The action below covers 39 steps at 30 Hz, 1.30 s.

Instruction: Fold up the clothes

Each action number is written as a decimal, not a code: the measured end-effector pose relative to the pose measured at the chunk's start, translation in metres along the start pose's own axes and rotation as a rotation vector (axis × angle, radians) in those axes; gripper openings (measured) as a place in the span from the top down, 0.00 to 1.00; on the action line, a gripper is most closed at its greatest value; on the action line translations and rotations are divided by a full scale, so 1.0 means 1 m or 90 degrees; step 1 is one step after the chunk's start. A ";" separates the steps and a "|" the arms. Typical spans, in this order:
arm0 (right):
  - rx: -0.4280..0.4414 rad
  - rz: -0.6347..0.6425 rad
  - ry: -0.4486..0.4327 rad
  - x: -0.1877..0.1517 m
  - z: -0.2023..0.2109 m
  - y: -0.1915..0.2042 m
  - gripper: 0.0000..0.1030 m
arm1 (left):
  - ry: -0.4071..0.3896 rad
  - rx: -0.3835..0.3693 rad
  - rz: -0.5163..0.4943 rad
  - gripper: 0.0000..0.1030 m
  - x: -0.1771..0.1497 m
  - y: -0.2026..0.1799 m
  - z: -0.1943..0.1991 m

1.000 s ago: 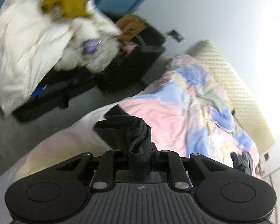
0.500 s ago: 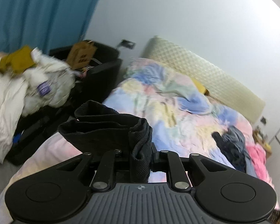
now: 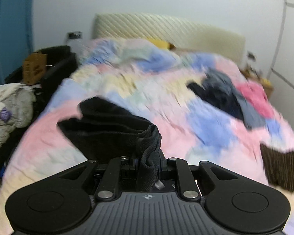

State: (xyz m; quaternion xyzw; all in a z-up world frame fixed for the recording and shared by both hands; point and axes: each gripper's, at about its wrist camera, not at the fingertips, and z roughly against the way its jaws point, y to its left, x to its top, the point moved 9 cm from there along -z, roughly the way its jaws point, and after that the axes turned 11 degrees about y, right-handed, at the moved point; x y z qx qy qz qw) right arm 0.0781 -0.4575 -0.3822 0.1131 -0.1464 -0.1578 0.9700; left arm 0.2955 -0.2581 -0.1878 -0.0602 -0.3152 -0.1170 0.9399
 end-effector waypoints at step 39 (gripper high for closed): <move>0.344 0.087 -0.034 0.202 -0.129 0.130 0.56 | 0.096 0.033 -0.100 0.83 -0.157 -0.062 -0.090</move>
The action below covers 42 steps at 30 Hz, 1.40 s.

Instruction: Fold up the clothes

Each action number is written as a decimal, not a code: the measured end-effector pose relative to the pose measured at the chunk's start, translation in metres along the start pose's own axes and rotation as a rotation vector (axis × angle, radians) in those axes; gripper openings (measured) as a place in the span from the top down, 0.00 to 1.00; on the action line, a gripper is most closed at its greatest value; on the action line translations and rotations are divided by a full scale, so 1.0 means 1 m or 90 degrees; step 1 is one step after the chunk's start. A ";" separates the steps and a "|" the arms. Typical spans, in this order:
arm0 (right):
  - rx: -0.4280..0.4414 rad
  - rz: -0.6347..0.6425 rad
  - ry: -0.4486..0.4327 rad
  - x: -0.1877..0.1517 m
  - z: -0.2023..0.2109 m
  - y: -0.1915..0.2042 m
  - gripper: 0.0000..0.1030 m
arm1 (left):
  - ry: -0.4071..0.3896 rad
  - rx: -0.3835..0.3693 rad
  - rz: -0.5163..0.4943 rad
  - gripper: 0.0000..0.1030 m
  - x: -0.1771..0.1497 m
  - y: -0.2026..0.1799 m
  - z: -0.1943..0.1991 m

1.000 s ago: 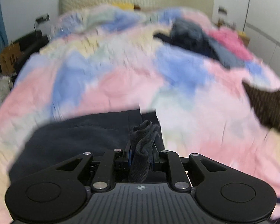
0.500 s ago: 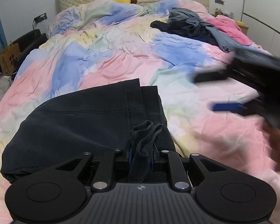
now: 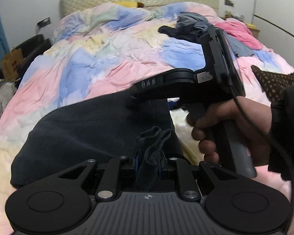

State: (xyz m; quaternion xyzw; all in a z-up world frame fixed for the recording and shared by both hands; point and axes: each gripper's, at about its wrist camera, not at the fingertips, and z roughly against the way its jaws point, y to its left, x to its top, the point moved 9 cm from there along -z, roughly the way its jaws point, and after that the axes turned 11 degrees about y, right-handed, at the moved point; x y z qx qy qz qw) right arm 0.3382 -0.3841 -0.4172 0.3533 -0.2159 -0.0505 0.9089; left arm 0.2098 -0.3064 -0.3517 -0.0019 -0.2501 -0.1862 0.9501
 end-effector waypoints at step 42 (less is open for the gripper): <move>-0.142 0.049 -0.008 -0.049 0.089 0.022 0.56 | 0.071 -0.133 0.182 0.30 -0.023 0.087 0.062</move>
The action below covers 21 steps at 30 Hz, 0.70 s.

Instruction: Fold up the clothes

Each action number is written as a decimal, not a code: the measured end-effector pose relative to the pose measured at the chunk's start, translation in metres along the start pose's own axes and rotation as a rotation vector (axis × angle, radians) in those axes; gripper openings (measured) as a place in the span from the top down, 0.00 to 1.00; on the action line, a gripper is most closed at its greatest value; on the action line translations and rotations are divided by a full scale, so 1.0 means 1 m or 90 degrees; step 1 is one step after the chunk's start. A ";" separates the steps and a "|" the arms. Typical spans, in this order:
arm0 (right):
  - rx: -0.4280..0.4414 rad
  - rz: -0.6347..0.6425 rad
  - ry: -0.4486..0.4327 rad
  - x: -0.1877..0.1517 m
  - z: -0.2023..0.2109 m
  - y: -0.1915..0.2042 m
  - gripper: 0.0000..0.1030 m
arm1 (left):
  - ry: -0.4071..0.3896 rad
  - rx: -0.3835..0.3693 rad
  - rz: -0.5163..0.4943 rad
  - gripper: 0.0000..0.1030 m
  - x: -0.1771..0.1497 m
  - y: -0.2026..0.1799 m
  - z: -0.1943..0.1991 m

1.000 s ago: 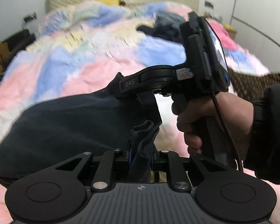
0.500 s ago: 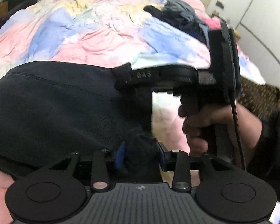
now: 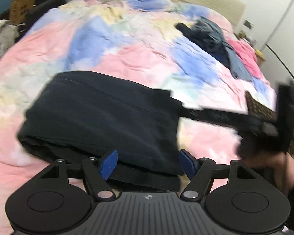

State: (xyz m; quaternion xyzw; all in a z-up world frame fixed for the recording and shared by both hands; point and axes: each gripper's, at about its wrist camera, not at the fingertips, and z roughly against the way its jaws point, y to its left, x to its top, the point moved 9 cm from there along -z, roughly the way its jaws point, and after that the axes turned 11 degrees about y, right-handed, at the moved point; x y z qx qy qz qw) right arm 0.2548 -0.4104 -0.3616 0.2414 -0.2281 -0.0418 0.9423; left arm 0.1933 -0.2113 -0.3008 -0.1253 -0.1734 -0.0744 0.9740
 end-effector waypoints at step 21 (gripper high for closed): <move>0.010 -0.195 0.080 -0.030 -0.025 0.000 0.09 | 0.088 0.022 0.080 0.13 0.103 0.203 -0.056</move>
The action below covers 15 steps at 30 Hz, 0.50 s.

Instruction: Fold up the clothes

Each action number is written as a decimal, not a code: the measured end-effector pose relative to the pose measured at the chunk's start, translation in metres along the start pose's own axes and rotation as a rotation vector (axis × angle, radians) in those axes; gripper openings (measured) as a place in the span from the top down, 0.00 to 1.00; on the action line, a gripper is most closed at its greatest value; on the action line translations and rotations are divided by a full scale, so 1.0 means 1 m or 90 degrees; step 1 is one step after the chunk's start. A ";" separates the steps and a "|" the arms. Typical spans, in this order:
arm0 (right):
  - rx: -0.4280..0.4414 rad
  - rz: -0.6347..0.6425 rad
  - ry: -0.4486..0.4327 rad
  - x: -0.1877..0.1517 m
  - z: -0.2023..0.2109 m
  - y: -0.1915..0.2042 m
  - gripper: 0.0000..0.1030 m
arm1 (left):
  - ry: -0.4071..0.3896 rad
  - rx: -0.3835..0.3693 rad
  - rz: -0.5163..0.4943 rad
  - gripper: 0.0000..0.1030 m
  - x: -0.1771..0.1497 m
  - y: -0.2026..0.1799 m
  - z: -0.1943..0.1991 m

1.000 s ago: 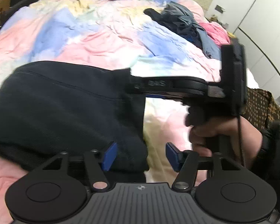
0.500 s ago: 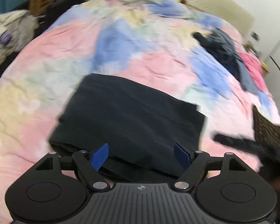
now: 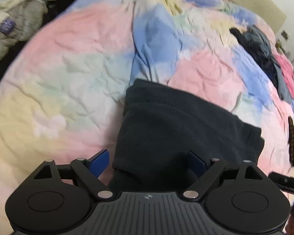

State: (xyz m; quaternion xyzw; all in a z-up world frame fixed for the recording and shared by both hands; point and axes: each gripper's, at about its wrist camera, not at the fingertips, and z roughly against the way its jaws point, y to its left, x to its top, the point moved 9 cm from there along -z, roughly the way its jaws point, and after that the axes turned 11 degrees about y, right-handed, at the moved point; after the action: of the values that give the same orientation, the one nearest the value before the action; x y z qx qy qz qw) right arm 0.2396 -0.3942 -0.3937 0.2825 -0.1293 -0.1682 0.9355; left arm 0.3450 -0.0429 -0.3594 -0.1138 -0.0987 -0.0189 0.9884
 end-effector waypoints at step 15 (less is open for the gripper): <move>0.047 -0.041 0.058 0.044 -0.091 -0.021 0.05 | 0.125 -0.099 -0.056 0.04 0.038 0.003 -0.084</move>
State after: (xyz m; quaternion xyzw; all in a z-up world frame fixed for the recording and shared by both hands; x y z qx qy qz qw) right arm 0.3053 -0.3839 -0.4730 0.3279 -0.0830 -0.1805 0.9236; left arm 0.3980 -0.0597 -0.4329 -0.1831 -0.0048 -0.0809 0.9798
